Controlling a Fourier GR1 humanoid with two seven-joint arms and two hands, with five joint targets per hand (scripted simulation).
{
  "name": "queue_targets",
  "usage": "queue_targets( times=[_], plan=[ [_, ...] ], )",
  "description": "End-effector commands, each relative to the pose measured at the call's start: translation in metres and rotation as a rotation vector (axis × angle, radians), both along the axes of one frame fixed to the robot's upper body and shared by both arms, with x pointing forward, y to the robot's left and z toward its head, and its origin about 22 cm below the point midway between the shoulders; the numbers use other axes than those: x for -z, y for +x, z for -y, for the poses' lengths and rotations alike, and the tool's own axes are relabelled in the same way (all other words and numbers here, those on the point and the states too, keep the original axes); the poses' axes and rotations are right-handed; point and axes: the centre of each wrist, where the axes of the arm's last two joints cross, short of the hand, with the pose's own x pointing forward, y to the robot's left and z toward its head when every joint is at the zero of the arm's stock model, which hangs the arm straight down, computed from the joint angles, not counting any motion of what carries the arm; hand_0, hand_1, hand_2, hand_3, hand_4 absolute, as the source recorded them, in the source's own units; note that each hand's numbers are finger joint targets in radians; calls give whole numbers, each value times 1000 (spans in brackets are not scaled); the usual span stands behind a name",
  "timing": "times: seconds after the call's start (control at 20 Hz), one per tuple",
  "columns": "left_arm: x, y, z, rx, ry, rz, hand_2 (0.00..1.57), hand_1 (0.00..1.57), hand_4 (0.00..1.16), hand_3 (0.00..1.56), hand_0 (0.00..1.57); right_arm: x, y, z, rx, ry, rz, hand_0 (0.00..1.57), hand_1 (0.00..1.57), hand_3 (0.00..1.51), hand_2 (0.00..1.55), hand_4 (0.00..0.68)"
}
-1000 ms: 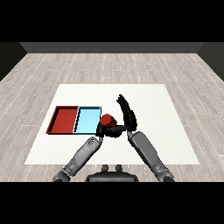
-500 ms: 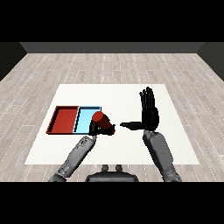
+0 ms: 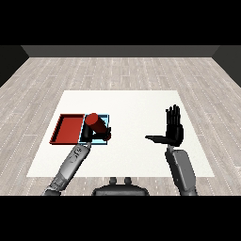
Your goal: Pick the red can and put it in the red box
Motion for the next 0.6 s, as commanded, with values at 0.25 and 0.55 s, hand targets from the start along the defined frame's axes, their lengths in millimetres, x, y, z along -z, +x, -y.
queue_targets(
  times=[0.25, 0.55],
  plan=[
    [-26, 27, -74, -153, 155, -5, 1554, 1571, 1131, 1436, 1571, 54, -16, 42, 58, -48, -156, 0, 0, 0, 0, 0],
    [-10, 60, -113, -275, 298, -102, 1342, 1535, 1104, 1445, 1535, 89, -28, 30, 76, -26, -208, 0, 0, 0, 0, 0]
  ],
)
